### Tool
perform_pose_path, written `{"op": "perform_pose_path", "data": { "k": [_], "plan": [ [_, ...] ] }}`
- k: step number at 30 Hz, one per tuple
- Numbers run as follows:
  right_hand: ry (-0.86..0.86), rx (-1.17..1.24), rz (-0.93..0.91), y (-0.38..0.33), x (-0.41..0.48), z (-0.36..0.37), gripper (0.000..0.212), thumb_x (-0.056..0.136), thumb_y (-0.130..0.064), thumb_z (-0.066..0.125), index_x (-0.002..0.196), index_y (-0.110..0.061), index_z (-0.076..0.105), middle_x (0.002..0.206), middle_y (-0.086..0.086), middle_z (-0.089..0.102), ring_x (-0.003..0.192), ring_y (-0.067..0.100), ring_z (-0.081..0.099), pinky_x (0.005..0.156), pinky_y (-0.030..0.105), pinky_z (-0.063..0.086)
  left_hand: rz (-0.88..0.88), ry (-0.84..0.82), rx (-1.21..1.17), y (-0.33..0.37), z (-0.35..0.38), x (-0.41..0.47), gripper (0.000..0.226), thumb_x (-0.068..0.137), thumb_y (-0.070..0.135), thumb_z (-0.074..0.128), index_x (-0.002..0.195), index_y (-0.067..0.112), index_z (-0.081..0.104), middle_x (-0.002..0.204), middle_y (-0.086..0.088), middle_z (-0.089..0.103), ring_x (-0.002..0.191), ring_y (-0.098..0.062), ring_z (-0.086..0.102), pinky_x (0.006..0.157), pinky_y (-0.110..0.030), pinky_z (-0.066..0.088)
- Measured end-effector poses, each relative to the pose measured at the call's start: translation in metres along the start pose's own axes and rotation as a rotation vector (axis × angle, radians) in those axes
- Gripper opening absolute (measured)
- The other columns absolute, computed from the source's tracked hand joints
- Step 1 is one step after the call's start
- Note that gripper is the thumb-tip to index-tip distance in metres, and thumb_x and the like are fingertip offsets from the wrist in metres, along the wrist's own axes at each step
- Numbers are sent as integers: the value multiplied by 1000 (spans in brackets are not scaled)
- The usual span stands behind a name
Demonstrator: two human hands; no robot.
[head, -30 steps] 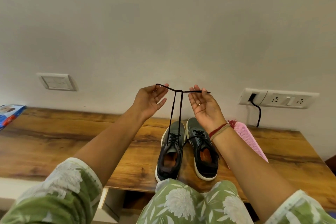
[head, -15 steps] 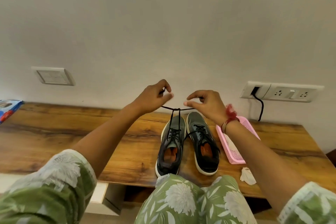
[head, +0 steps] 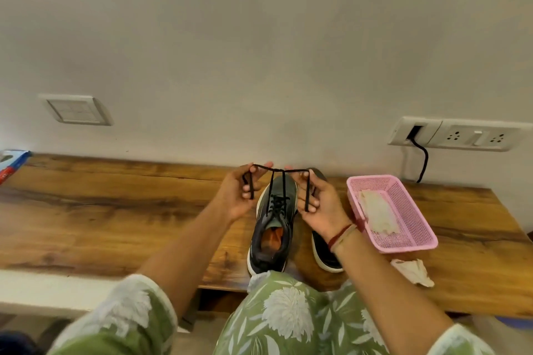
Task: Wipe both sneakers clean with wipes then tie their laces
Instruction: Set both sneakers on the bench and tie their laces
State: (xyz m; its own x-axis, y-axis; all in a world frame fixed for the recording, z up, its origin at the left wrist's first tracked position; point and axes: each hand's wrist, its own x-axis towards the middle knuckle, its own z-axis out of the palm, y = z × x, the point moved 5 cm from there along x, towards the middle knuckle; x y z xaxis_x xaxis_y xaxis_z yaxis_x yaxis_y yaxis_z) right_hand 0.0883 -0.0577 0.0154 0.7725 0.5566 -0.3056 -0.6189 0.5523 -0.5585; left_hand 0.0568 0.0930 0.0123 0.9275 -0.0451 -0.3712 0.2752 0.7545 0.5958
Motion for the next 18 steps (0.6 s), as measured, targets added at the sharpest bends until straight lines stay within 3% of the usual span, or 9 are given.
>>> {"op": "perform_pose_path", "data": {
  "k": [1, 2, 5, 8, 13, 18],
  "plan": [
    [-19, 127, 5, 7, 4, -1, 26, 93, -25, 43, 76, -12, 57, 75, 5, 66, 26, 4, 26, 26, 16, 22, 2, -26, -146, -9, 3, 5, 29, 96, 23, 42, 69, 16, 51, 99, -7, 72, 33, -3, 29, 30, -12, 19],
    [-12, 189, -2, 13, 9, -3, 30, 93, -26, 42, 74, -11, 60, 66, 4, 64, 25, 5, 25, 25, 17, 23, 0, -30, -242, -17, 6, 9, 31, 96, 22, 40, 67, 16, 51, 94, -5, 72, 31, -3, 28, 29, -12, 18],
    [100, 251, -25, 16, 16, -22, 40, 99, -29, 35, 69, -12, 54, 39, -4, 37, 25, 7, 23, 28, 19, 23, 24, 45, -359, -22, -6, 23, 27, 88, 17, 41, 63, 18, 48, 63, 4, 62, 27, -4, 26, 26, -15, 17],
    [300, 366, -104, 2, 14, -53, 34, 101, -25, 30, 70, -17, 40, 44, -5, 40, 28, 7, 25, 32, 17, 23, 64, 179, -290, -12, -38, 29, 28, 94, 18, 34, 68, 21, 40, 53, 7, 51, 29, -5, 25, 29, -16, 16],
    [463, 426, -224, -6, 5, -74, 33, 102, -18, 31, 70, -16, 41, 48, -3, 41, 32, 7, 30, 33, 16, 27, 41, 322, -101, -8, -82, 25, 30, 96, 19, 33, 68, 21, 40, 55, 8, 51, 31, -6, 23, 33, -17, 15],
    [598, 206, -332, -17, 0, -91, 26, 101, -15, 34, 76, -16, 41, 53, -3, 41, 35, 7, 32, 36, 16, 27, 78, 469, 62, -4, -112, 21, 32, 98, 18, 32, 67, 21, 39, 52, 9, 52, 29, -6, 22, 31, -15, 14]
  ]
}}
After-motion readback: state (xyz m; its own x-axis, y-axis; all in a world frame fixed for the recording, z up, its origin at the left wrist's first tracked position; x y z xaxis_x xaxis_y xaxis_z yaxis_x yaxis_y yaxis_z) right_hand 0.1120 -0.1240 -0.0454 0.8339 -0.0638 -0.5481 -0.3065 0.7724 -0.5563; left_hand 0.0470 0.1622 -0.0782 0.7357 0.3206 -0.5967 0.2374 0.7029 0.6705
